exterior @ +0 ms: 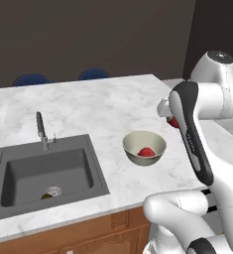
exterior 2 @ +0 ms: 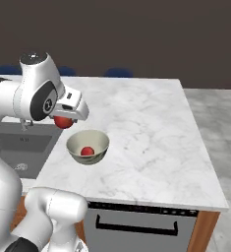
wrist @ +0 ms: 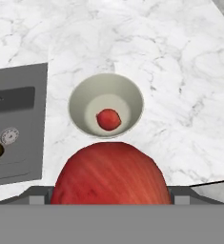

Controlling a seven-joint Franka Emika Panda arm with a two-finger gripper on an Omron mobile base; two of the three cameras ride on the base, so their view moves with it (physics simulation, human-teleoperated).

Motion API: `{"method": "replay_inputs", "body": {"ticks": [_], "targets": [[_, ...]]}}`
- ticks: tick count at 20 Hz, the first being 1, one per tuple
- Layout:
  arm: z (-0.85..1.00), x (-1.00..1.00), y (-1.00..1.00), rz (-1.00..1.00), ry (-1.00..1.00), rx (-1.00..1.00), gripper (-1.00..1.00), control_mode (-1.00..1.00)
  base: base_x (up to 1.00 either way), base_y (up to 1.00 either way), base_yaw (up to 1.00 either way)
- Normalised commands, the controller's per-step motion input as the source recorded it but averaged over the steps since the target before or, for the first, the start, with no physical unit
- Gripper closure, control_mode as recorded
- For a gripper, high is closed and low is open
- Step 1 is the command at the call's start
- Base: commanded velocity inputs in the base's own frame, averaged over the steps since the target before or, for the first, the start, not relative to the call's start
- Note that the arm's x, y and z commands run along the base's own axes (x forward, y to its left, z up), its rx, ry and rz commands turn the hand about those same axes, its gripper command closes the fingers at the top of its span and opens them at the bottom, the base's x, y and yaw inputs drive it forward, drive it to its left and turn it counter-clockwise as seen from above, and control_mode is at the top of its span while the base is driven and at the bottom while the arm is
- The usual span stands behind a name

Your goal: Pick the onions from the cabinet and place them in one bowl. Pick the avocado from the sink and place it in the other bowl.

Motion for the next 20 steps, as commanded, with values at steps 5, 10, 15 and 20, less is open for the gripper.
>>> {"method": "replay_inputs", "body": {"ticks": [5,10,15,20], "targets": [[0.00,0.00,0.00,0.00,0.00,0.00,1.00,1.00,0.46,0.00,0.06],[0.00,0.00,0.00,0.00,0.00,0.00,1.00,1.00,0.49,0.00,0.15],[0.00,0.00,0.00,0.00,0.00,0.00,1.00,1.00,0.51,0.00,0.13],[0.00,0.00,0.00,0.00,0.00,0.00,1.00,1.00,0.57,0.00,0.13]]}}
